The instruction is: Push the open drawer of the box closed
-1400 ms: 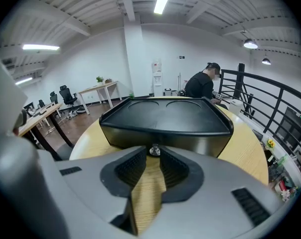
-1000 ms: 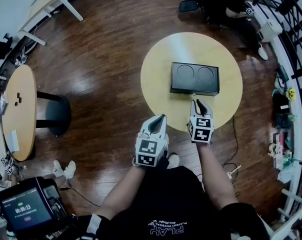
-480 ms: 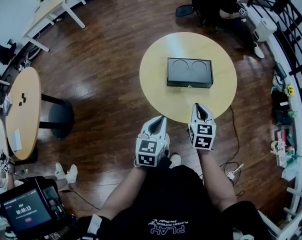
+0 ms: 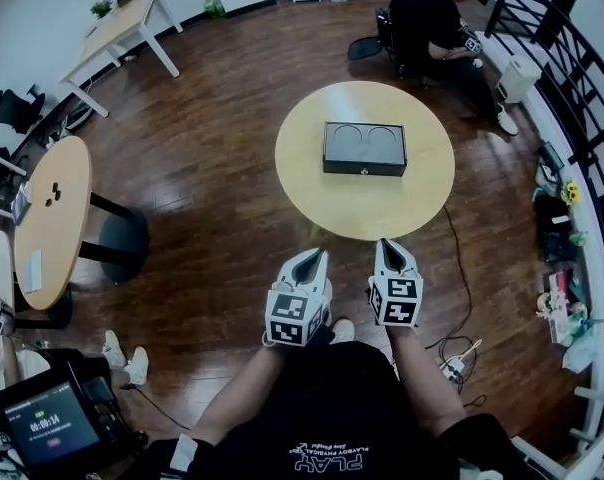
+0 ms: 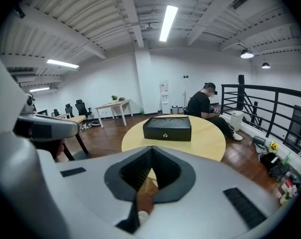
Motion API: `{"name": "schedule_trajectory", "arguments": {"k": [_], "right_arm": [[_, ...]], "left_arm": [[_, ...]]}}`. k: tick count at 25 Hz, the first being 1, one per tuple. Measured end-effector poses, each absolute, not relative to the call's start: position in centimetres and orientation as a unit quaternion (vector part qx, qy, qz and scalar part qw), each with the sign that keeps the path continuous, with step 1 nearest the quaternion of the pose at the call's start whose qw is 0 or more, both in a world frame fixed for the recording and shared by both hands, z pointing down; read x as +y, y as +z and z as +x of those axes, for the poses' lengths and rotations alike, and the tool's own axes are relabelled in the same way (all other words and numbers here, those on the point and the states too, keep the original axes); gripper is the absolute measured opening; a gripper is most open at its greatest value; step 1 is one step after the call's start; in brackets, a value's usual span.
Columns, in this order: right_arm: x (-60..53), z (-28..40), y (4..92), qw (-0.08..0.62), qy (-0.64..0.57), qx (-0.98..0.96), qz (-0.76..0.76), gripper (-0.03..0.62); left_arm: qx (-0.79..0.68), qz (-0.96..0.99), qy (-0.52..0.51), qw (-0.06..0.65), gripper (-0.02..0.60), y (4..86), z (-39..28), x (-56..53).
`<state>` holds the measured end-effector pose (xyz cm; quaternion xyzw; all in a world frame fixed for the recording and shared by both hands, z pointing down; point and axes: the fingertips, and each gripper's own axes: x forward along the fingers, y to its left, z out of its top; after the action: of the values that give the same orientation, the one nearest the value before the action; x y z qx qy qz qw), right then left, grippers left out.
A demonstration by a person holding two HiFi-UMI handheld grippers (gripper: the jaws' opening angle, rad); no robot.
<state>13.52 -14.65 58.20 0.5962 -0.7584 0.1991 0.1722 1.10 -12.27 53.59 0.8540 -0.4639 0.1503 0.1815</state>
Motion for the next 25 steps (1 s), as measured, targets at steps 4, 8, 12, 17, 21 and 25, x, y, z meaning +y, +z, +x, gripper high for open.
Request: {"name": "schedule_trajectory", "arguments": {"k": [4,8,12,17,21,25], "right_arm": [[-8.9,15.5,57.3,0.178,0.195,-0.765,0.588,0.005],[-7.9,15.6,57.8,0.177,0.203,-0.763,0.588,0.005],[-6.6,15.3,58.6,0.188,0.205,-0.762,0.586,0.005],[-5.4,15.7,59.0,0.189,0.206,-0.751,0.598,0.005],[-4.3,15.4,58.9,0.188,0.204,-0.749,0.602,0.005],[-2.0,14.4,59.5,0.193,0.205,-0.745,0.604,0.005]], "left_arm": [[-0.458,0.860,0.150,0.165,-0.003,51.8,3.8,-6.9],[-0.460,0.859,0.154,0.161,-0.003,51.5,3.4,-6.4],[-0.460,0.860,0.169,0.138,-0.003,52.5,2.5,-5.5],[-0.451,0.865,0.182,0.125,-0.003,52.8,2.6,-4.4],[-0.442,0.870,0.179,0.127,-0.003,52.9,2.6,-3.6],[-0.438,0.871,0.182,0.126,-0.003,53.4,1.4,-1.5]]}}
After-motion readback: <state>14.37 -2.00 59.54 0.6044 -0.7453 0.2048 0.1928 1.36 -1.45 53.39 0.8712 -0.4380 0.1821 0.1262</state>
